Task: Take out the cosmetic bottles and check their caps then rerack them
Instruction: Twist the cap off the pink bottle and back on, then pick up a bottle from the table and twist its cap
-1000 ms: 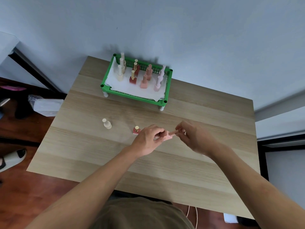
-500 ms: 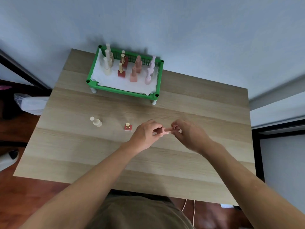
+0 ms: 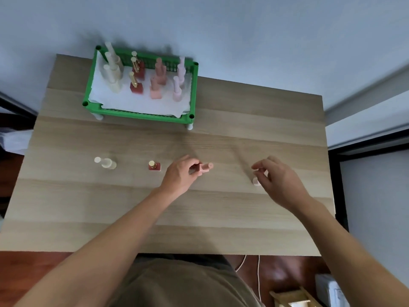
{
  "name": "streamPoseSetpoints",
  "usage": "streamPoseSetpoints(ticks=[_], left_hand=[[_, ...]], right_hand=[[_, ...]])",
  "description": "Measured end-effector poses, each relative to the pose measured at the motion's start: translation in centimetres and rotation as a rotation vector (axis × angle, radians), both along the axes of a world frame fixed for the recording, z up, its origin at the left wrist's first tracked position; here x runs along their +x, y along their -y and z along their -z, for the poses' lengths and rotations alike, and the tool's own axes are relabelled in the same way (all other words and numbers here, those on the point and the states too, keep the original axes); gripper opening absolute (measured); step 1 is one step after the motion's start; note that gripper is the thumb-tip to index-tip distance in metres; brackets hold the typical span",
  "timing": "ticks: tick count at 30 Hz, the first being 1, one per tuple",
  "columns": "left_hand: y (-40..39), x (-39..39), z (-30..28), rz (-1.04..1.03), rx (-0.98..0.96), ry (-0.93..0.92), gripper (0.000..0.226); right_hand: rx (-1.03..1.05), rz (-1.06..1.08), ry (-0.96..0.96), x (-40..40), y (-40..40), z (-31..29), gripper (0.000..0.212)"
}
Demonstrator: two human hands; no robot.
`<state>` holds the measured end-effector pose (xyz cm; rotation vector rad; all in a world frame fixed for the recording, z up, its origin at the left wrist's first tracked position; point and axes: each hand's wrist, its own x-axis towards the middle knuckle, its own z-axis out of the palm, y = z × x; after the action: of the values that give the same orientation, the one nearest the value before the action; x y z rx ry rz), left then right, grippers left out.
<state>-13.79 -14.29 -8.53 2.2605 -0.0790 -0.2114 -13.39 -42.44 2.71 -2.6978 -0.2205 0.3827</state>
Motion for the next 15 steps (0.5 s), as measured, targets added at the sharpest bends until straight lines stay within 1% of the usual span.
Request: streamPoseSetpoints(ticks=[7, 8, 12, 15], left_hand=[[0.3, 0.2, 0.8, -0.032, -0.023, -0.026, 0.020], [0.4, 0.3, 0.9, -0.039, -0.022, -0.035, 0.020], [0.6, 0.7, 1.2, -0.059, -0.012, -0.068, 0.024], [0.6, 0.7, 1.3, -0.077, -0.025, -0.107, 0.034]], right_hand=[[0.073, 0.245, 0.101, -1.9, 4.0, 1.2, 0.004], [0.074, 0.261, 0.098, -2.2, 4.5, 1.5, 0.006], [0.086, 0.258, 0.045, -3.0, 5.8, 2.5, 0.030], [0.108, 0.271, 0.004, -3.1, 5.8, 3.3, 0.036]])
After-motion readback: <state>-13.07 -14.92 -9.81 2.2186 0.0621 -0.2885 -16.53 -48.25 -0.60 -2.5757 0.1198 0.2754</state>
